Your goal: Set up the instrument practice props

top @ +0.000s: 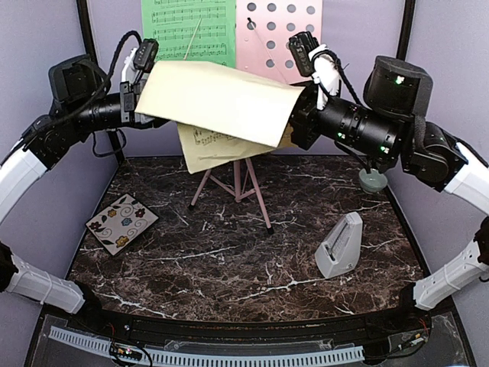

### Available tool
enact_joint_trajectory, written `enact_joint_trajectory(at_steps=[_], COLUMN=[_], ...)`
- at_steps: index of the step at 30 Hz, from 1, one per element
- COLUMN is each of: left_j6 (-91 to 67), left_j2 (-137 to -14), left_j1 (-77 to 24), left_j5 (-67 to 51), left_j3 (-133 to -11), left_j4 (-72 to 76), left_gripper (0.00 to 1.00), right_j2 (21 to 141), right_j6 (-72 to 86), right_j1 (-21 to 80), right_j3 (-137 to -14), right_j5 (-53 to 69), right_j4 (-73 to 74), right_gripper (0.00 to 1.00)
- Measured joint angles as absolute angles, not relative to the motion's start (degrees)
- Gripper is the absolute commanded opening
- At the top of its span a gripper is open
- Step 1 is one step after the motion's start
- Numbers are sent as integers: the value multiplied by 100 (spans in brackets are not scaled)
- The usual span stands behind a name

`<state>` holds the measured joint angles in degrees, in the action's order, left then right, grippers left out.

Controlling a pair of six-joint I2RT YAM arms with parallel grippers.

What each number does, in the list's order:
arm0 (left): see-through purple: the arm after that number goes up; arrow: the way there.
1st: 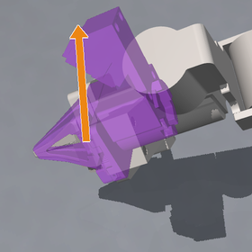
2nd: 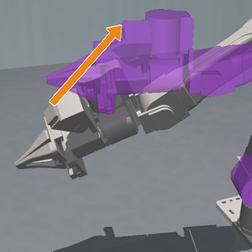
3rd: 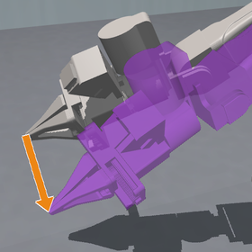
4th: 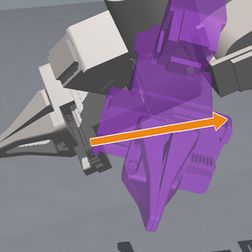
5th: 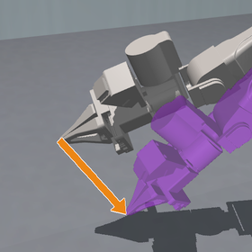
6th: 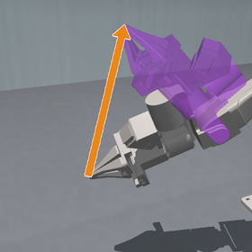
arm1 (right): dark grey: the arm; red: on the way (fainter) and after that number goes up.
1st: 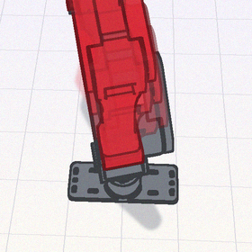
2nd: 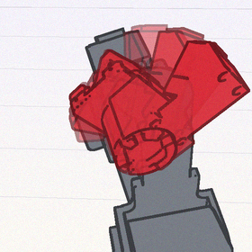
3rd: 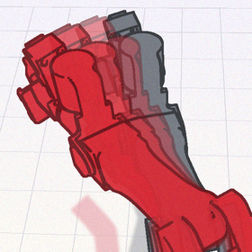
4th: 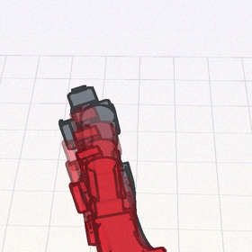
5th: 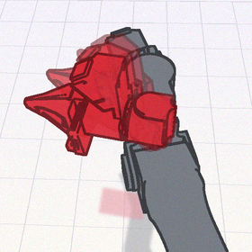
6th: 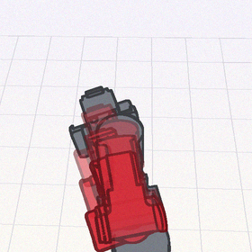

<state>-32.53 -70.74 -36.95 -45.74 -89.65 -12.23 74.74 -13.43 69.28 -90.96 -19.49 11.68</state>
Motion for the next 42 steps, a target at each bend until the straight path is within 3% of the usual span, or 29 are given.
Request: enact_joint_trajectory(at_steps=[7,17,22,28,34,39,42], left_j6=[-3030,-2541,-2167,-1734,-1863,-2257,-2451], left_j2=[-6187,-6392,-6440,-6543,-6683,-6744,-6818], left_j1=[-3695,-3695,-3695,-3695,-3695,-3695,-3695], left_j5=[-3986,-3758,-3393,-3092,-3734,-4370,-4591], left_j3=[-7824,-7996,-8141,-8812,-8895,-8571,-8512], left_j4=[169,816,246,-729,-587,75,405], left_gripper=[85,89,98,98,78,46,20], right_j2=[7557,7596,7553,7526,7546,7629,7642], right_j6=[-19,805,773,685,631,657,749], right_j1=[6744,6525,6521,6521,6519,6493,6412], right_j3=[-9323,-9321,-9319,-9319,-9325,-9426,-9485], right_j5=[-1503,-329,49,375,735,956,1068], right_j4=[1640,2080,2106,2279,2388,2405,2405], right_gripper=[0,0,0,0,0,0,0])
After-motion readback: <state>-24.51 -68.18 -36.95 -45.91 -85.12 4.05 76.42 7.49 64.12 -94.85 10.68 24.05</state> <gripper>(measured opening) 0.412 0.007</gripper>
